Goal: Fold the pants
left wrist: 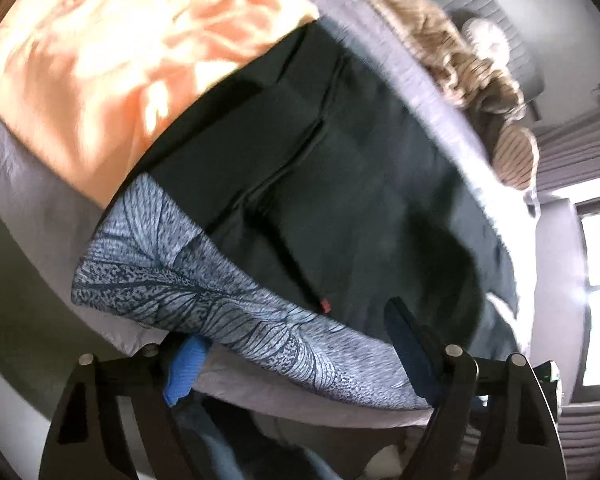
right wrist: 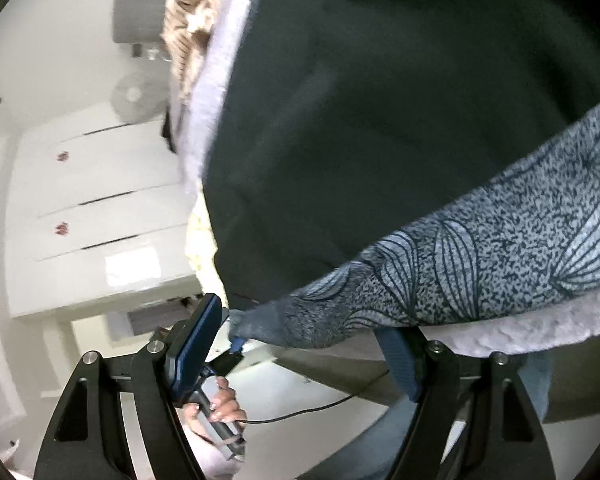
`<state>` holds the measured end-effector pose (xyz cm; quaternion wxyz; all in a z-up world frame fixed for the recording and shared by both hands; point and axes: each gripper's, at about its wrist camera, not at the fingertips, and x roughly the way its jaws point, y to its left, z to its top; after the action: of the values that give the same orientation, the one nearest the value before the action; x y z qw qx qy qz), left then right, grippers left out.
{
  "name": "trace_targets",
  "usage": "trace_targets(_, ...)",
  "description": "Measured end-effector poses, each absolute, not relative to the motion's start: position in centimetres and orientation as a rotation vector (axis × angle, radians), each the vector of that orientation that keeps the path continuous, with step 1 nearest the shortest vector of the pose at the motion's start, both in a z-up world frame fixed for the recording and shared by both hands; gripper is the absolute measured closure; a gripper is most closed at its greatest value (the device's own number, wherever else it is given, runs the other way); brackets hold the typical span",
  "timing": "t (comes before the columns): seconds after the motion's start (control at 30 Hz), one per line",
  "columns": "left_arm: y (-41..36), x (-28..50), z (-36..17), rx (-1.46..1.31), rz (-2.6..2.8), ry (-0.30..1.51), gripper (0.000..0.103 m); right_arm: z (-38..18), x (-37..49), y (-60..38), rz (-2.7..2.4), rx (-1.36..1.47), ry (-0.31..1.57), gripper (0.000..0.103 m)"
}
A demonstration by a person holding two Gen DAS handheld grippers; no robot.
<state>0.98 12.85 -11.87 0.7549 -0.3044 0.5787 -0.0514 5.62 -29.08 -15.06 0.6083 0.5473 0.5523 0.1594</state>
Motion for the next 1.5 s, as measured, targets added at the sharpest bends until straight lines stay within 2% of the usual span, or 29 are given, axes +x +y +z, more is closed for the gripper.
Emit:
trace_targets(0.03,12.9,1.1,-12.0,-0.661,-0.111,1.269,0.022,-15.3,5.7,-28.9,0.369,1.261,1.278,0.023)
trace_targets(0.1,13.0,1.3,-12.9,-0.638,-0.095,1.304,0.052,-16.0,5.5,-28.9,0.361,1.256,1.299,0.023)
trace_targets(0.13,13.2,1.4,-13.6,-0.650,-0.100,1.326,0.061,-16.8,5.5,-28.8,0.346,1.264,1.323,0.025)
trace_targets(0.17,13.5,1.3,-14.2,-0.669,-0.091,1.344,0.076,-17.4,5.4,-28.6,0.330,1.272,1.347,0.030)
trace_targets(0.23,13.9,1.0,-14.2,-0.681,-0.078,1.347,0.081,-18.5,5.2,-28.0,0.290,1.305,1.393,0.091)
trace_targets(0.27,13.8,1.0,-13.7,-0.672,-0.073,1.339,0.085,-18.6,5.2,-28.0,0.268,1.305,1.404,0.093)
trace_targets(0.47,12.8,1.6,-8.4,-0.606,-0.111,1.250,0.085,-13.6,6.2,-28.8,0.372,1.230,1.289,0.094)
trace_targets(0.7,11.6,6.1,-2.8,-0.548,-0.146,1.141,0.085,-8.1,10.6,-29.7,0.451,1.124,1.219,0.094)
trace_targets(0.87,10.7,11.5,-2.1,-0.499,-0.167,1.107,0.085,-6.3,15.8,-30.2,0.481,1.042,1.204,0.094)
trace_targets(1.03,10.2,18.3,-3.6,-0.444,-0.174,1.088,0.085,-6.2,22.9,-30.4,0.453,0.954,1.214,0.094)
trace_targets(1.1,9.8,21.1,-4.8,-0.408,-0.156,1.092,0.079,-7.5,26.1,-30.3,0.419,0.953,1.232,0.094)
trace_targets(1.2,9.2,25.4,-7.0,-0.326,-0.092,1.089,0.044,-10.0,30.8,-30.0,0.362,0.933,1.271,0.091)
trace_targets(1.43,10.3,30.4,-12.4,-0.246,0.025,1.177,0.041,-18.0,36.3,-29.4,0.200,0.910,1.374,0.090)
trace_targets(1.47,10.6,30.2,-12.2,-0.253,0.025,1.176,0.041,-18.0,36.2,-29.3,0.183,0.920,1.375,0.089)
trace_targets(1.5,10.9,29.9,-11.5,-0.251,0.023,1.170,0.041,-17.7,36.3,-29.2,0.181,0.926,1.370,0.080)
